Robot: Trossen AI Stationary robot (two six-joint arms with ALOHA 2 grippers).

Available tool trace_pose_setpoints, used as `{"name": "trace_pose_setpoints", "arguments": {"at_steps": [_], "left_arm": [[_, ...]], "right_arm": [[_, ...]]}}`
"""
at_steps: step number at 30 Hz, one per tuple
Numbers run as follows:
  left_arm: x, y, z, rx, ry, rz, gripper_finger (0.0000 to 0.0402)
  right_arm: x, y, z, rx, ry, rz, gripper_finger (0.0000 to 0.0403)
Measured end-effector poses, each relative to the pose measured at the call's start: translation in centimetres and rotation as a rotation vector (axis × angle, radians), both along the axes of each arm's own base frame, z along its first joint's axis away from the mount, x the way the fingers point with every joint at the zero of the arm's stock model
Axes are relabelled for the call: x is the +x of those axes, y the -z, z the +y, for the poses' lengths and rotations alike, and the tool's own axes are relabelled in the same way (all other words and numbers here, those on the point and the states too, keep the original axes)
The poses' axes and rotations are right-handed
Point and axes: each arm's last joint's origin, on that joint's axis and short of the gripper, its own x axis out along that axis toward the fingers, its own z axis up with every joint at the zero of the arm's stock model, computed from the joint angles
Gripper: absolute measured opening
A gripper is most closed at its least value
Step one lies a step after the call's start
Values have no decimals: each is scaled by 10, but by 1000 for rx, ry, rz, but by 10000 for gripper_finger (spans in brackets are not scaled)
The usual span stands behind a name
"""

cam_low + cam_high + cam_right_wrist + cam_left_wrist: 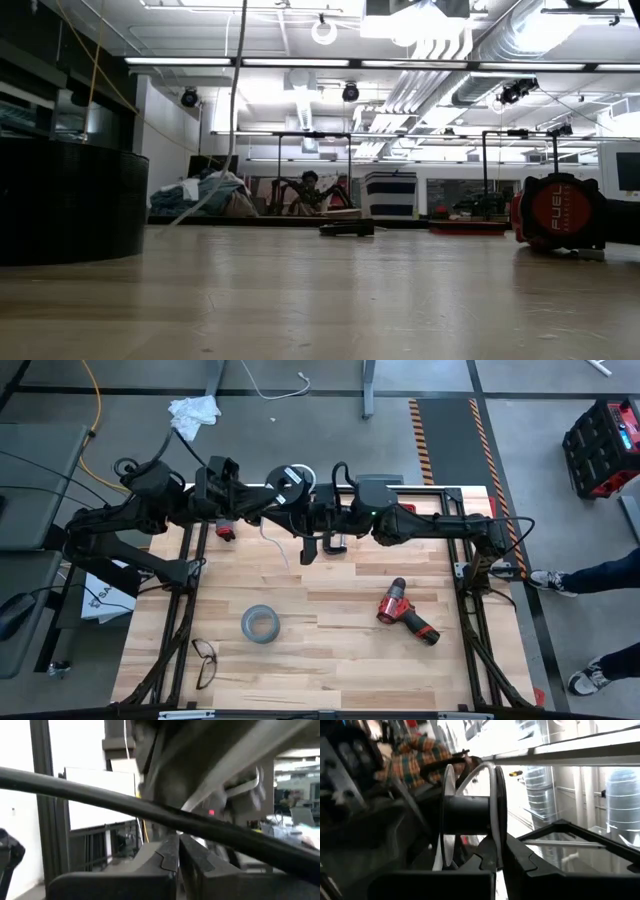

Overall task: Coil cords
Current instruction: Coil the white wire

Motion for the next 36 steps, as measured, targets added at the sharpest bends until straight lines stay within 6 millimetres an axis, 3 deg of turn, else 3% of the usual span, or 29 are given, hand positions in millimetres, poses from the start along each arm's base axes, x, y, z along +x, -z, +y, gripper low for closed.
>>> {"name": "trace_pose_setpoints", "arguments": {"at_steps": [9, 17, 25, 36], "left_arm": [[-31, -16, 13, 113, -139, 48, 1], [-35, -20, 16, 174, -234, 96, 1], [-16, -20, 21, 136, -239, 40, 1], [26, -6, 20, 9, -47, 52, 1]], "right_arm": [[-2, 1, 4, -19, -5, 43, 0], [-3, -1, 13, -18, -32, 35, 0], [4, 8, 13, -16, -27, 66, 0], [6, 13, 13, -24, -22, 90, 0]]}}
